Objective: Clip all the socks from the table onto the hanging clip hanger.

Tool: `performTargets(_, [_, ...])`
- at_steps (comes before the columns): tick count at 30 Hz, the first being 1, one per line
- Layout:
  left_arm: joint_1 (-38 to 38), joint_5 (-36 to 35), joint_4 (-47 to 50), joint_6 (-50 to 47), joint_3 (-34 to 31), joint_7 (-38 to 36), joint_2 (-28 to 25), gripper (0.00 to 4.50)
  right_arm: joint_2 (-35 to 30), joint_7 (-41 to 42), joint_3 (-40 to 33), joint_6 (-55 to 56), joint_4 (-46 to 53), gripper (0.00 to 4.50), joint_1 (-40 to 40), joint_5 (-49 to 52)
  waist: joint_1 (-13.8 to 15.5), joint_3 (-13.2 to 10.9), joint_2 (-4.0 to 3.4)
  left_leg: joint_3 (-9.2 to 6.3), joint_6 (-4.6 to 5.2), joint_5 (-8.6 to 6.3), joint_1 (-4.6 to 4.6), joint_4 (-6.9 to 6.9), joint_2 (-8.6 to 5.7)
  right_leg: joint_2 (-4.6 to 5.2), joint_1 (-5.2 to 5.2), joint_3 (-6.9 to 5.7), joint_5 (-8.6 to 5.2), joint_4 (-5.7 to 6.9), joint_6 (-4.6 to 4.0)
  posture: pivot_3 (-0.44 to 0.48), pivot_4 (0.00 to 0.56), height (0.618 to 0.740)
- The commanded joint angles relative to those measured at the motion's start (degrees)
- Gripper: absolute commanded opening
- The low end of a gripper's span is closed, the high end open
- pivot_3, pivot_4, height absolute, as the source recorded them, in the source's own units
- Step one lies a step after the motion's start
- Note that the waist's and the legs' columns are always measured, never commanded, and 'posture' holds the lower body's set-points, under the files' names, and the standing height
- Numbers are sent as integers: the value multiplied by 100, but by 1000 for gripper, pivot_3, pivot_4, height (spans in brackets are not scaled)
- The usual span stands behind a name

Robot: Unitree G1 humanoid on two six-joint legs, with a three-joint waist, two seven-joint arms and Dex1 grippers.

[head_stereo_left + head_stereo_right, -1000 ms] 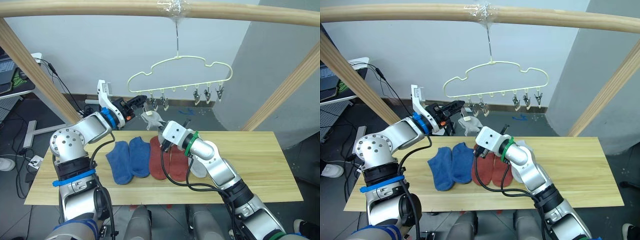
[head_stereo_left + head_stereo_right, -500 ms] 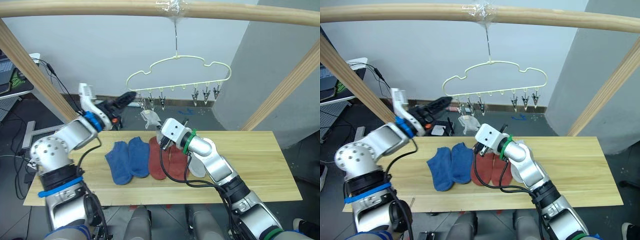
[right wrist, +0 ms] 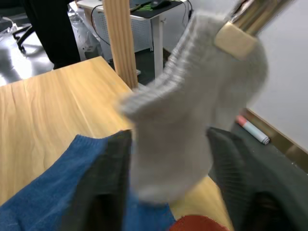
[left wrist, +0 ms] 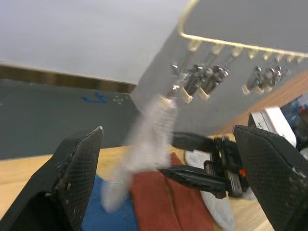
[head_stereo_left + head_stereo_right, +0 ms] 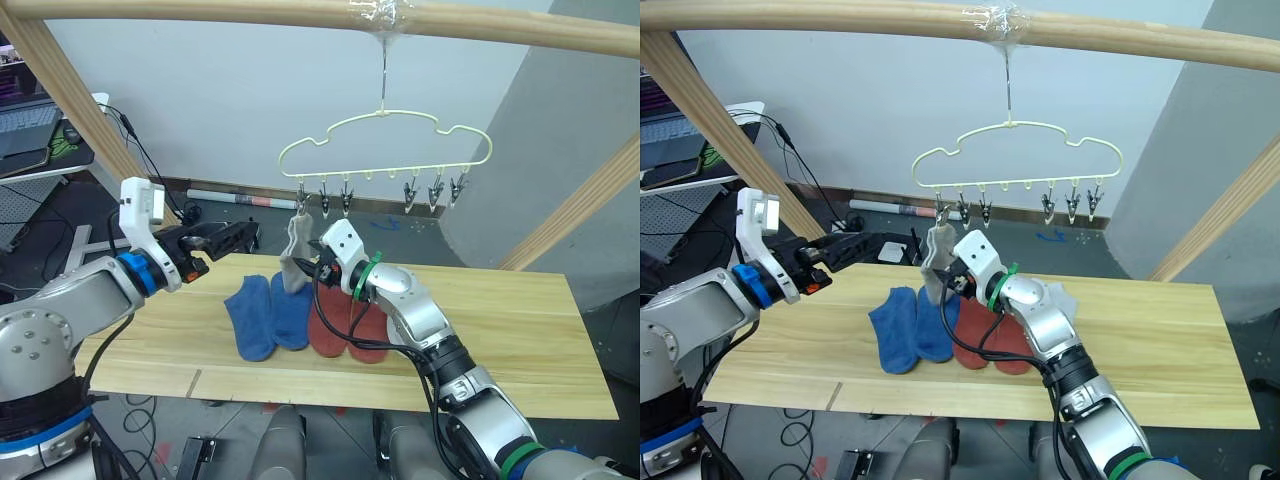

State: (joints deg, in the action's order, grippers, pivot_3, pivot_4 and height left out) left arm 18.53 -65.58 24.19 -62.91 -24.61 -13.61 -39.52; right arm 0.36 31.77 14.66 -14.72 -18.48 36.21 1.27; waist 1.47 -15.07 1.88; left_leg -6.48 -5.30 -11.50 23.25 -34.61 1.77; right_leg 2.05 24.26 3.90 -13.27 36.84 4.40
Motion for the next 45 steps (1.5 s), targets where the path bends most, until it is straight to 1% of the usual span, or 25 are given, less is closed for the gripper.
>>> performTargets(1, [-180, 820, 662, 767, 648, -300, 40, 4500, -230, 160, -141, -272, 694, 3893, -285, 214, 9, 0, 1, 0, 0, 0, 0, 6, 0, 1, 1, 0, -2, -1, -4, 196, 253, 740])
performTargets(2, [-251, 1108, 752, 960, 861, -391, 10, 4500, -315, 191, -154, -352, 849, 4290, -379, 243, 10, 0, 0, -1, 0, 0, 1, 10, 0, 1, 2, -2, -6, -1, -10, 196, 253, 740])
performTargets(3, [-308, 1385, 758, 1190, 1018, -410, 76, 4500, -433, 211, -187, -445, 1034, 4462, -492, 270, 6, 0, 0, 1, -1, 0, 1, 21, 0, 1, 6, 0, -7, -2, -12, 187, 252, 740])
performTargets(6, [-421, 2269, 653, 2035, 1468, -348, 420, 4500, -896, 337, -438, -933, 1918, 4462, -900, 550, 4, -4, -6, 3, -1, 0, 2, 38, 0, 1, 16, 0, -13, -1, -12, 172, 253, 740])
performTargets(7, [-442, 2463, 631, 2227, 1575, -388, 499, 4500, -1001, 388, -524, -1131, 2172, 4462, -995, 695, 5, -5, -8, 3, -1, 0, 4, 39, 0, 1, 18, 0, -15, -1, -9, 172, 253, 740])
performTargets(8, [-409, 2643, 558, 2412, 1640, -325, 655, 4500, -1151, 459, -602, -1265, 2431, 4462, -1078, 813, 1, -5, -8, 3, -1, 0, 6, 40, 0, 2, 18, 0, -17, -2, -5, 153, 249, 740])
performTargets(10, [-351, 2951, 413, 2758, 1769, -256, 956, 4102, -1424, 600, -777, -1501, 2880, 4500, -1176, 1083, -3, -5, -8, 4, 0, 0, 10, 39, 0, 2, 20, 1, -18, -3, -3, 141, 247, 740])
performTargets(11, [-321, 3257, 342, 3021, 1974, -264, 1077, 3911, -1599, 708, -931, -1647, 3138, 4500, -1225, 1280, -10, -5, -8, 5, 0, 0, 11, 38, 0, 2, 21, 1, -18, -4, -2, 129, 245, 740])
performTargets(12, [-309, 3482, 296, 3207, 2120, -298, 1152, 3577, -1714, 767, -1032, -1761, 3306, 4500, -1254, 1424, -16, -6, -9, 5, 0, 0, 10, 37, 0, 2, 21, 2, -18, -3, -1, 129, 245, 740])
performTargets(14, [-167, 3987, 50, 3559, 2461, -139, 1459, 2989, -2029, 973, -1266, -1885, 3675, 4500, -1294, 1731, -24, -5, -9, 5, 0, 0, 10, 36, 0, 1, 21, 2, -18, -3, 0, 96, 239, 740])
performTargets(17, [-7, 4519, -271, 3962, 2724, -8, 1804, 2058, -2340, 1102, -1416, -1977, 3954, 4500, -1272, 2000, -24, -5, -8, 7, 0, 0, 15, 28, -1, 2, 20, 2, -17, -5, 3, 85, 237, 740])
performTargets(19, [90, 4900, -508, 4243, 2901, 63, 1969, 2058, -2463, 1093, -1493, -2043, 4027, 4500, -1180, 2123, -45, -5, -8, 9, 1, -1, 16, 24, -2, 2, 20, 4, -9, -5, 16, 74, 235, 740])
performTargets(20, [213, 5059, -755, 4420, 2930, 154, 2126, 2058, -2526, 1099, -1547, -2100, 4086, 4500, -1094, 2215, -53, -5, -8, 8, 1, 0, 17, 24, -2, 2, 20, 3, -2, -5, 30, 52, 234, 740])
performTargets(23, [526, 5380, -1370, 4835, 2958, 325, 2498, 2058, -2636, 1079, -1636, -2261, 4238, 4500, -961, 2437, -77, -5, -9, 7, 1, 0, 19, 16, -2, 1, 20, 2, 1, -3, 34, 38, 235, 740])
performTargets(25, [682, 5499, -1698, 5010, 2920, 420, 2729, 2058, -2676, 1040, -1627, -2341, 4298, 4500, -908, 2534, -119, -5, -9, 6, 1, 0, 24, 5, -2, 1, 20, 1, 3, -4, 38, 13, 235, 740])
performTargets(28, [821, 5689, -2089, 5250, 2911, 493, 2956, 2058, -2706, 981, -1618, -2429, 4338, 4500, -864, 2649, -166, -5, -8, 5, 3, -2, 33, -10, -5, 2, 18, 2, 9, -5, 49, 4, 237, 740])
performTargets(31, [1025, 5883, -2711, 5565, 2938, 563, 3192, 2058, -2728, 911, -1661, -2466, 4297, 4500, -817, 2704, -183, -5, -8, 4, 3, -2, 35, -16, -6, 2, 19, 1, 12, -3, 51, -19, 238, 740])
performTargets(35, [1232, 6017, -3246, 5895, 2847, 609, 3361, 2058, -2817, 881, -1734, -2436, 4231, 4500, -831, 2714, -221, -5, -8, 4, 3, -2, 41, -27, -6, 2, 19, 2, 17, -5, 61, -25, 240, 740])
performTargets(36, [1267, 6032, -3318, 5951, 2827, 593, 3372, 2058, -2823, 872, -1725, -2437, 4221, 4500, -815, 2715, -244, -5, -8, 4, 3, -2, 42, -27, -7, 2, 19, 2, 17, -5, 62, -40, 243, 740])
performTargets(40, [1626, 6135, -3819, 6219, 2722, 790, 3549, 2058, -2885, 809, -1796, -2533, 4252, 4500, -766, 2826, -314, -6, -8, 1, 3, -2, 44, -27, -7, 2, 20, 0, 18, -3, 62, -55, 245, 740])
performTargets(45, [1845, 6325, -4094, 6553, 2693, 924, 3610, 2058, -2943, 737, -1819, -2581, 4291, 4500, -744, 2911, -346, -6, -8, 1, 3, -2, 45, -28, -8, 2, 20, 2, 19, -3, 64, -55, 245, 740])
